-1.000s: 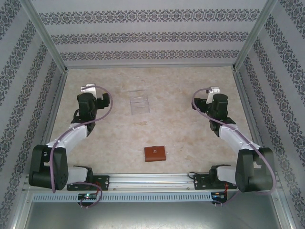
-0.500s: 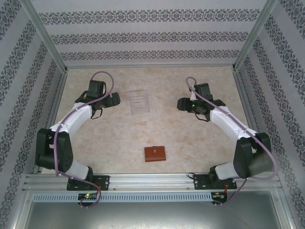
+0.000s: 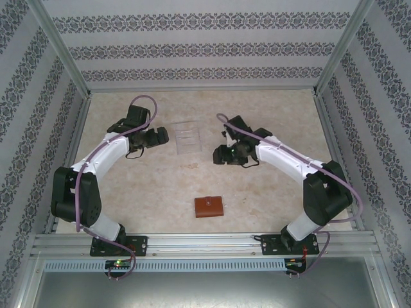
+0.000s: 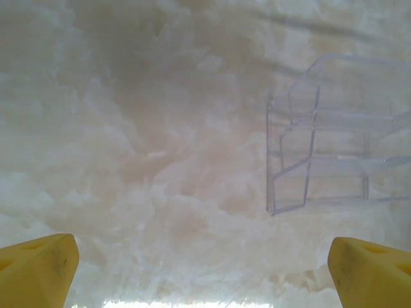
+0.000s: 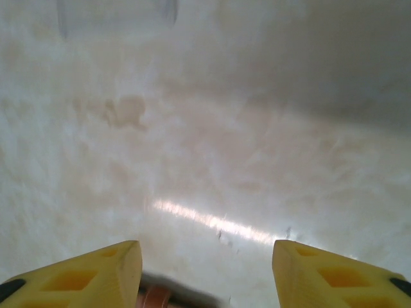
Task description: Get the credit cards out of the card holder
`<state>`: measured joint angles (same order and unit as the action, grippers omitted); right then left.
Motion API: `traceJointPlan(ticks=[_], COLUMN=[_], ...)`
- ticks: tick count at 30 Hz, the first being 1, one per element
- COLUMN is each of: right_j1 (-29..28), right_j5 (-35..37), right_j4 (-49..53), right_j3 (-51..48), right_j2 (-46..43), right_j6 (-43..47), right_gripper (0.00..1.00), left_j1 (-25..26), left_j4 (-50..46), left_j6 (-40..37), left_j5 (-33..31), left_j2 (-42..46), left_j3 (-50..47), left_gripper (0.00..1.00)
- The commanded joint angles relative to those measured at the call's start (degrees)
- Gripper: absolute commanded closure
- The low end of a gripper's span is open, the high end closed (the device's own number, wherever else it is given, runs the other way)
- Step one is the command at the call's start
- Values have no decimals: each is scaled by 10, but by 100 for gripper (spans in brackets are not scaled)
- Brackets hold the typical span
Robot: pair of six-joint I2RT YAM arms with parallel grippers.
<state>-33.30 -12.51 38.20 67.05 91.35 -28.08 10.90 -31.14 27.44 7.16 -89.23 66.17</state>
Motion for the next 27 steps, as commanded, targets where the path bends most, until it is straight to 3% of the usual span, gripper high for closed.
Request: traceJointPlan(ticks=[1,6,12,18,24,27], right_j1=[-44,-131,-164,-209,-231,-236], right_j5=[-13,-20,-62,-54,-20,-15], right_j4=[67,102,99,102,112,113], right_j3=[10,-3,-32,-39,-19,-14], right_j2=[1,-18,-46,-32,16,40], right_j6=[99,353,529,632,669,682], right_gripper=[39,38,30,21,6,4], left_j1=[3,3,3,2,-10,-17], left_j4=[-70,-145,-242,-265,-260,-256], left_j6=[-38,-98,-143,-161,-166,-179], left_j5=[8,4,-49,-56,-57,-68], left_j2=[-9,-18,-36,-33,-33,-32], left_j3=[37,84,136,137,126,115], left_gripper=[0,0,0,0,0,0])
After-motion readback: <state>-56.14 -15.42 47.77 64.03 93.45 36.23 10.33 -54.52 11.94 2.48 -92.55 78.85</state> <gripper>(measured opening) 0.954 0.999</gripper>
